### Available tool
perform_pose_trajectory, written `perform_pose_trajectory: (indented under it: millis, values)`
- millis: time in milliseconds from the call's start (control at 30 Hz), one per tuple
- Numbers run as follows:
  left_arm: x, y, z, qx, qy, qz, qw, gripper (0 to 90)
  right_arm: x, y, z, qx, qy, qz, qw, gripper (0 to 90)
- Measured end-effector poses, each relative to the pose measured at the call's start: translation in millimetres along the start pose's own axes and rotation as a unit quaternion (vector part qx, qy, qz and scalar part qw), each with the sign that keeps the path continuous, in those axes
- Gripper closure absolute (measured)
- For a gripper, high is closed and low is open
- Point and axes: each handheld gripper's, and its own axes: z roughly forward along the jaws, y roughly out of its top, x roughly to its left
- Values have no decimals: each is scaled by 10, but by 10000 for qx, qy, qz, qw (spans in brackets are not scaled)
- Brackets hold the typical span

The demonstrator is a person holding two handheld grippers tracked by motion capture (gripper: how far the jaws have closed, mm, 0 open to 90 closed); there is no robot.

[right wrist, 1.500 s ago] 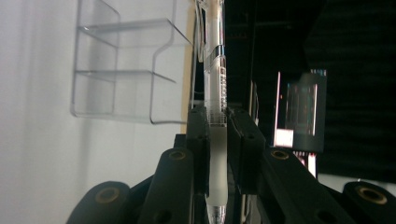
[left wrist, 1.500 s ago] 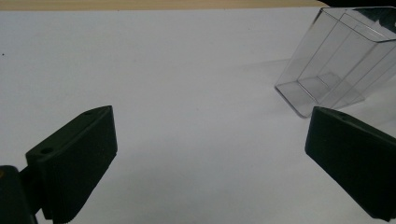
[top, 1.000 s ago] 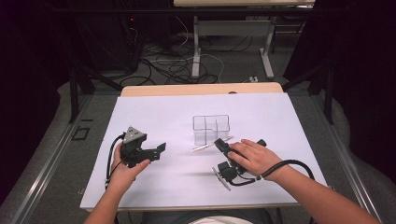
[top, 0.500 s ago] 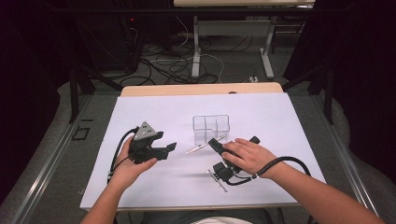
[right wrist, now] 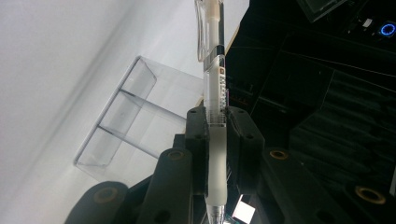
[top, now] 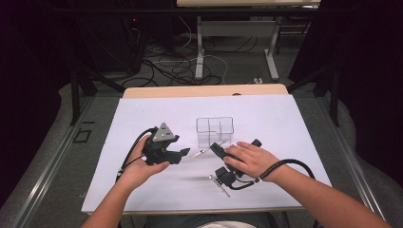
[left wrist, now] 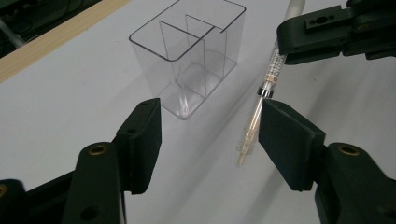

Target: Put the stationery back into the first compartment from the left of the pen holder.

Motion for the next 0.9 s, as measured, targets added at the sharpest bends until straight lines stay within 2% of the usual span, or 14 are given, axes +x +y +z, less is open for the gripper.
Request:
perform_pose_trajectory:
  millis: [133,233,300,367,467,500,533,567,667,700,733,867,900]
  values:
    - [-36,49,66,203,-119,208,9995,440,-2,20,11,10,15,-9,10000,798]
    - [-63,80,104,355,-226,276,9987,473,0,36,19,-1,5,21,10000,798]
    - [-95,88,132,298,-210,284,9989,483,1,44,29,-31,6,30,10000,798]
    - [-101,108,126,401,-287,358,9981,501,-6,57,24,-7,28,17,10000,798]
    - [-114,117,136,441,-258,466,9976,521,-2,68,20,7,36,37,10000,798]
    - [-111,125,131,522,-300,502,9969,527,-11,71,21,-16,35,3,10000,798]
    - [-114,128,135,534,-302,523,9967,538,-39,77,23,-55,28,-135,9999,798]
    - [-117,134,140,578,-323,549,9963,545,-23,75,17,-23,30,-11,10000,798]
    - [-142,140,165,600,-261,652,9957,569,-34,79,14,-29,18,-7,10000,798]
    - [-143,150,165,682,-326,670,9949,574,-18,80,4,35,41,92,9999,798]
    - [-150,156,173,721,-353,684,9944,582,-60,92,26,-166,-24,-194,9997,798]
    - [-182,178,227,809,-376,799,9928,605,-44,99,23,-144,10,-194,9997,798]
    - [-190,187,238,846,-382,811,9924,616,-48,97,30,-173,12,-270,9995,798]
